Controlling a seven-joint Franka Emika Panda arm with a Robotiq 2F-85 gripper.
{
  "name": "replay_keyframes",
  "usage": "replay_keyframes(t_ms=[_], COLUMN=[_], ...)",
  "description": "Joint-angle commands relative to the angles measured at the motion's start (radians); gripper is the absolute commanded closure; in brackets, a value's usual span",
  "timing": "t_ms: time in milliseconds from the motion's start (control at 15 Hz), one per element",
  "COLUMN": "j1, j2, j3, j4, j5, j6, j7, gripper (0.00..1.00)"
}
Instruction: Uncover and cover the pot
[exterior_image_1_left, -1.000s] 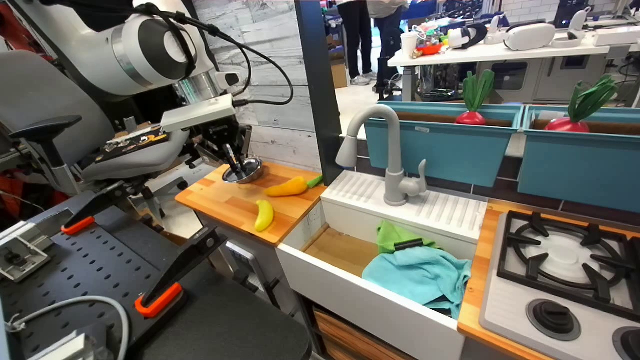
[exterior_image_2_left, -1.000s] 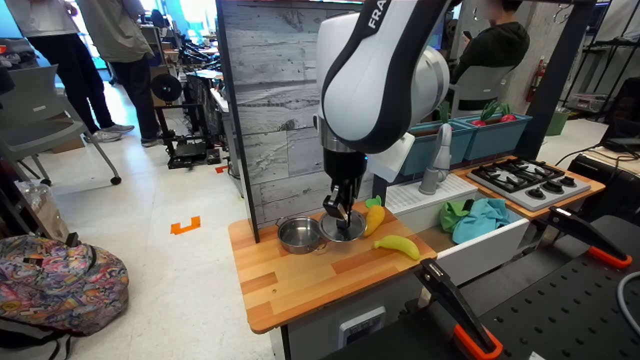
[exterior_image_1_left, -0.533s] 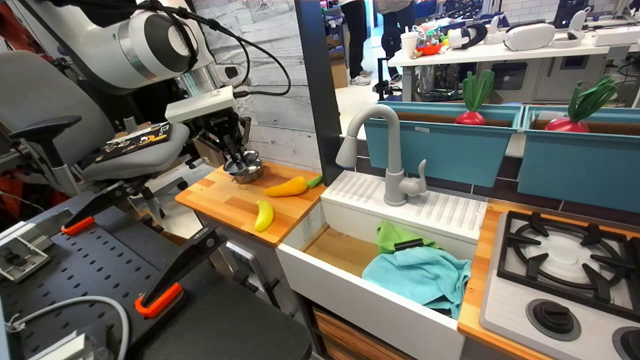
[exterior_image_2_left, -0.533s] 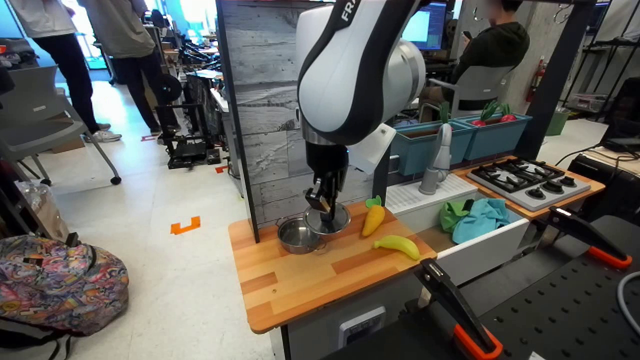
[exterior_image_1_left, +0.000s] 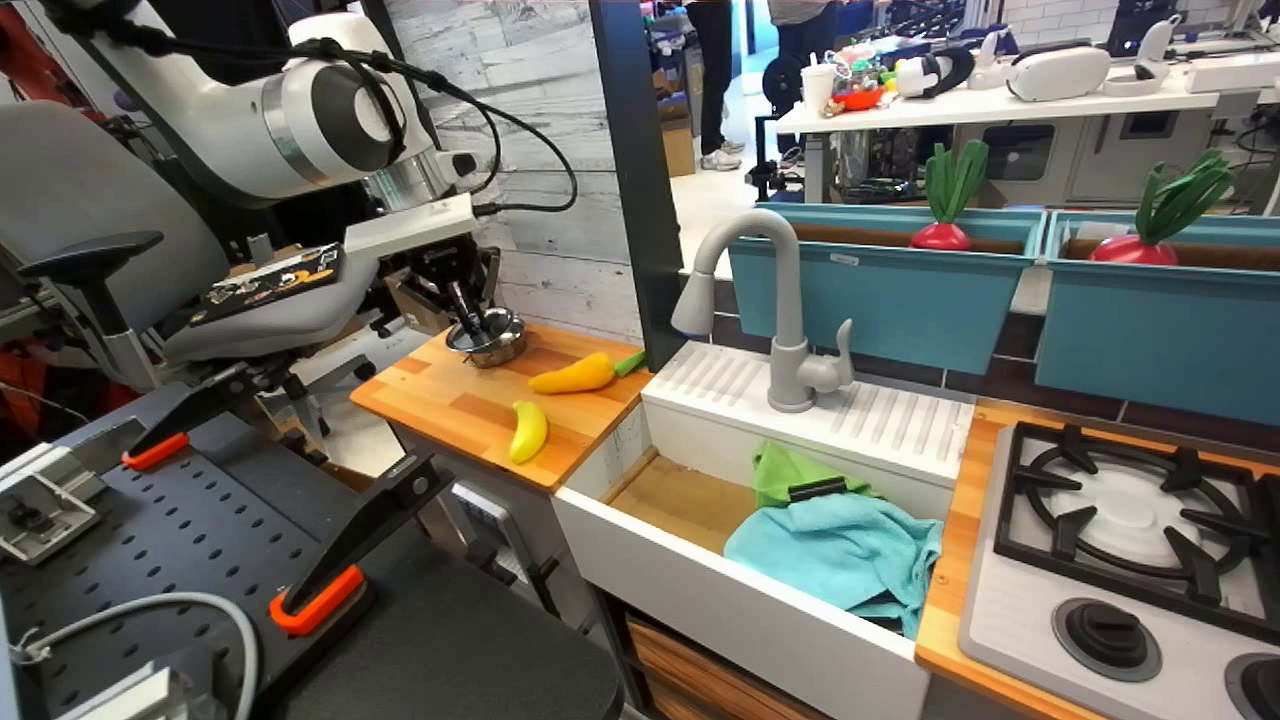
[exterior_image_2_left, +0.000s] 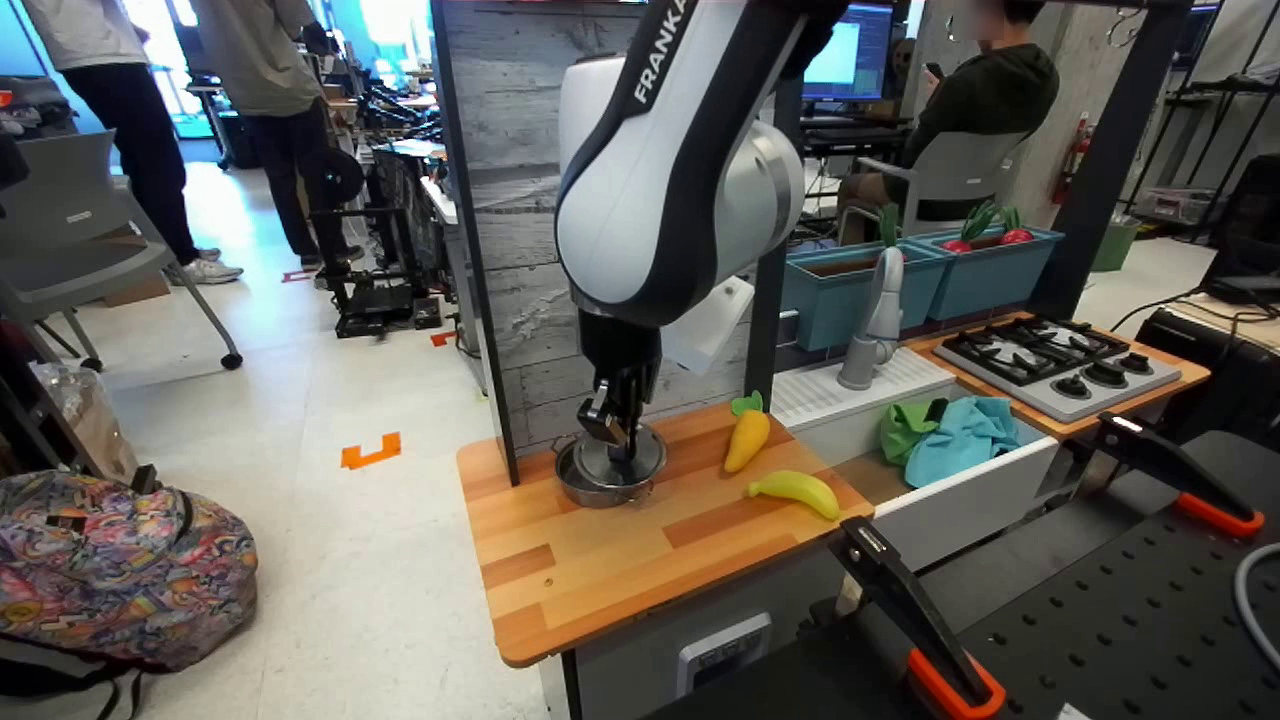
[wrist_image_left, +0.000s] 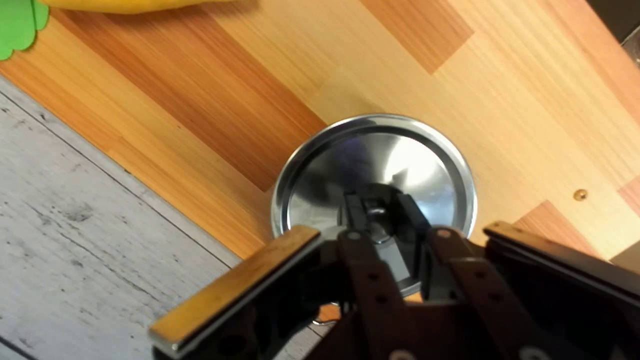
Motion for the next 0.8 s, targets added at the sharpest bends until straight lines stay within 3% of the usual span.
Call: replay_keyframes(t_ms=[0, 733], j1=[-0.014, -0.012], j2=[0.052, 0.135], j3=[0.02, 0.028], j4=[0.08, 0.215], j5=[0.011, 0.018], j6=[-0.03, -0.097], j7=[-0.029, -0.039], gripper=[0.95, 0.95])
